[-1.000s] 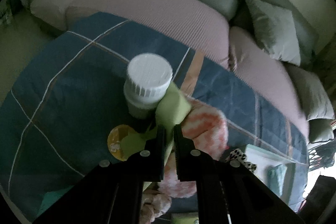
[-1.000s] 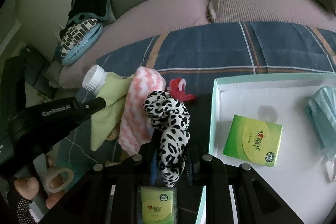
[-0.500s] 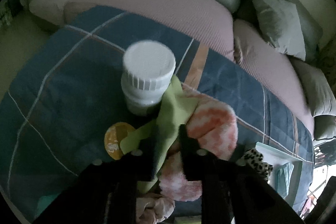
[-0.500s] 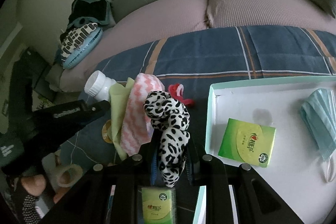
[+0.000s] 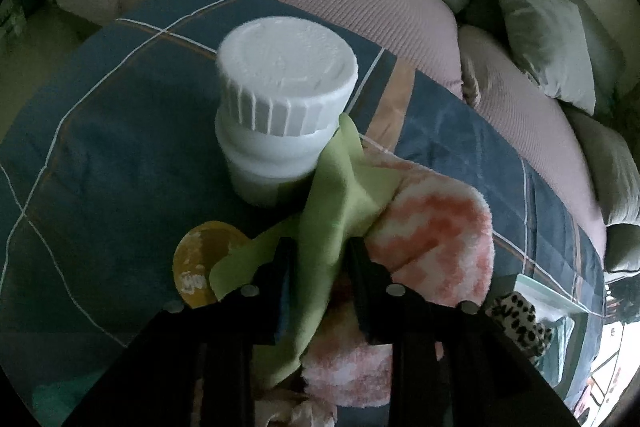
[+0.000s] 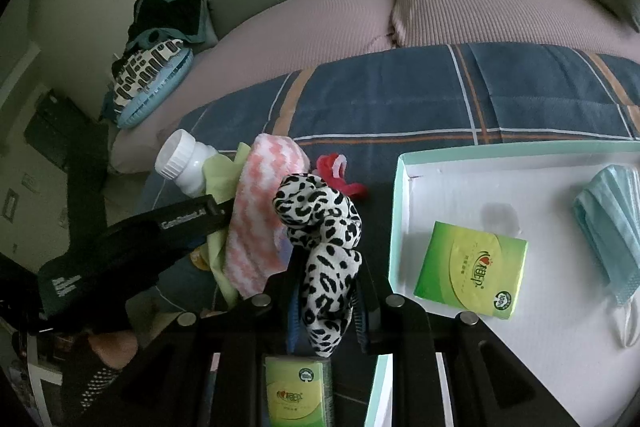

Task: Organize soft objects
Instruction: 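Close the right tool on the scrunchie while the left tool grasps the pale green cloth, then lift the scrunchie with the right tool while the left tool lifts the green cloth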

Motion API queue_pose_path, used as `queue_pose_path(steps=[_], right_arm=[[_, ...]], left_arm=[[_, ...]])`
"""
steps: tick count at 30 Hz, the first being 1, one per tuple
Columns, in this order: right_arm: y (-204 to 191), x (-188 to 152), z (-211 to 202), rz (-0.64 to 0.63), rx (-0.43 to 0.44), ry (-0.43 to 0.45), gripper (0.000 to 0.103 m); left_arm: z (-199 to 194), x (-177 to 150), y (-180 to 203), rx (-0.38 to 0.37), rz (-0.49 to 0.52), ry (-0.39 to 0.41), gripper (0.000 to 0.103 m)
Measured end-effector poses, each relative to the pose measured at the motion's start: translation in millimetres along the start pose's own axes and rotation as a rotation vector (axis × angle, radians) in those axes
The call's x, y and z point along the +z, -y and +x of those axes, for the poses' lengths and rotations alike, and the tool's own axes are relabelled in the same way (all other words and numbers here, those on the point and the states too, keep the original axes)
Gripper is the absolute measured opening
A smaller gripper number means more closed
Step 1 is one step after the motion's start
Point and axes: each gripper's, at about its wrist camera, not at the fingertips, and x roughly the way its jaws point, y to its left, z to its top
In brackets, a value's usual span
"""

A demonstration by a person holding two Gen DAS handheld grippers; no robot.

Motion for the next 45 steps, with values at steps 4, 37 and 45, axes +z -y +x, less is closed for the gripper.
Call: queue_pose_path(steps=[4,37,45], right_arm=[[-0.5,0.0,1.3,-0.003,-0.003,0.001,0.023],[-4.5,5.9,-68.8,0.007,-0.017,0.203,0.023],[16.6,6.1,-123.4,0.047,-0.079,0.32,0.023]], left_arm=[[-3.6,0.3,-1.6,-0.001,-0.024,0.037,0.005],[-146.6,17.1,20.7,-0.201,0.077,0.351,0.004],[-177.7,6.7,43.0,-0.269,0.144,0.398,0.004]])
